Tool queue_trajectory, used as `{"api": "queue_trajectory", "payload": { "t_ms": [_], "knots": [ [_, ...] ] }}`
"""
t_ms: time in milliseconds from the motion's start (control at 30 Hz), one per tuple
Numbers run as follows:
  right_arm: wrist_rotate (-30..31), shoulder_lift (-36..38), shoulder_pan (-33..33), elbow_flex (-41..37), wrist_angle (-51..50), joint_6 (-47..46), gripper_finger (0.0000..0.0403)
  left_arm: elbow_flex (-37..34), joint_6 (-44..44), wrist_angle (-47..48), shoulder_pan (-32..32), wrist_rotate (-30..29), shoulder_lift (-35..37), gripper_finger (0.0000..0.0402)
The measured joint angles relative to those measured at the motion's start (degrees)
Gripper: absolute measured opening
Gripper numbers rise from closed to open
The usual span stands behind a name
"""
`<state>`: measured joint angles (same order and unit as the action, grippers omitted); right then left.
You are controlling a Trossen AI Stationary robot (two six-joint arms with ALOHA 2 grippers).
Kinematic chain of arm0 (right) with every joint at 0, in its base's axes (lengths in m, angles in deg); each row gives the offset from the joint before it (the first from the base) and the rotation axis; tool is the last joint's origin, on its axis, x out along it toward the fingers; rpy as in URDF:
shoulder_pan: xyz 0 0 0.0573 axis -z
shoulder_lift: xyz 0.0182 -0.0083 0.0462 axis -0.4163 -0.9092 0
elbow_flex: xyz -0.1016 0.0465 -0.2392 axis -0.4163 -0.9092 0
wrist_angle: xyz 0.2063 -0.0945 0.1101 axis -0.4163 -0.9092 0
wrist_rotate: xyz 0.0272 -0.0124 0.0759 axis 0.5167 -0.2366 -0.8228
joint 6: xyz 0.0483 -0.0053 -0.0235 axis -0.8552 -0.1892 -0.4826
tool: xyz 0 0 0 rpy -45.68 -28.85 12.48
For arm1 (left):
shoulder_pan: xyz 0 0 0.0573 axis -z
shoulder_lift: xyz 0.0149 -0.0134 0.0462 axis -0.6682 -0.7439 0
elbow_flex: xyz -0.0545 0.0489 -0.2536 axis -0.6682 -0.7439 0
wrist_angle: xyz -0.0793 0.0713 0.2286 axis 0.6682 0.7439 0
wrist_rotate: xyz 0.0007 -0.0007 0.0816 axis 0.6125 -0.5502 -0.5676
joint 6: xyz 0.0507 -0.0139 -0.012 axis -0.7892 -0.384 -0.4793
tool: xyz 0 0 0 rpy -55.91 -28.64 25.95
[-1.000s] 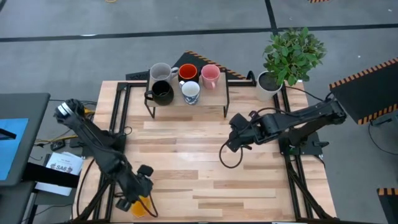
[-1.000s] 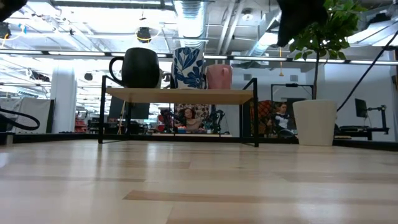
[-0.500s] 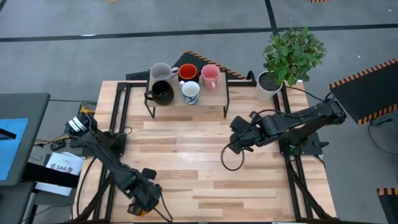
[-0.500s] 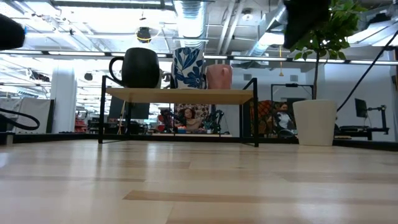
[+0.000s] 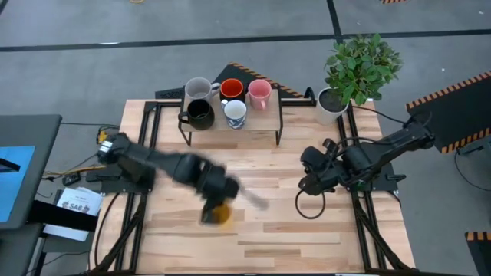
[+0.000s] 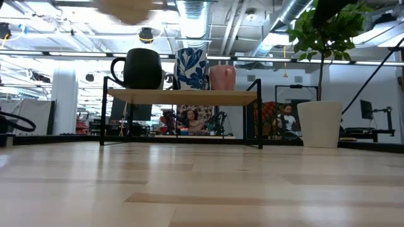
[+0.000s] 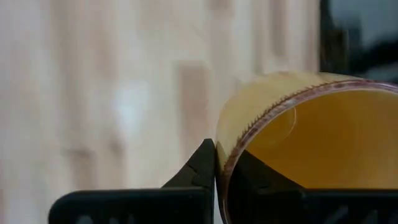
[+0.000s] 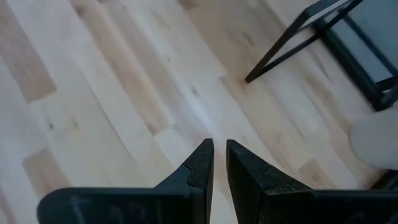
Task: Place coffee mugs
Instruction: Put the yellow cup on the shelf
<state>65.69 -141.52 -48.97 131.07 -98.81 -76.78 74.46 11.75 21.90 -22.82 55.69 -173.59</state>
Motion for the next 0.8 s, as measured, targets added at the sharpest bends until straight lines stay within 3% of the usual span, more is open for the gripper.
{"api": "queue_trajectory", "payload": {
  "t_ms": [167,333,567,800],
  "knots": [
    [2.39,1.37,0.57,0.00,0.09,-0.45,0.0070,15.44,-1.27,-0.53,-11.46,-6.60,-5.21,0.0002],
    [2.46,2.58,2.42,0.00,0.97,-0.52,0.0070,23.85,-1.42,-7.00,-21.12,-10.20,-9.34,0.0001],
    [2.42,3.23,5.53,0.00,5.31,-0.50,0.0070,25.41,-2.90,-7.90,-29.62,-11.03,-12.93,0.0001],
    [2.33,3.21,8.98,0.00,9.41,-1.85,0.0070,25.43,-9.99,-8.34,-35.08,-10.59,-13.05,0.0000]
  ]
}}
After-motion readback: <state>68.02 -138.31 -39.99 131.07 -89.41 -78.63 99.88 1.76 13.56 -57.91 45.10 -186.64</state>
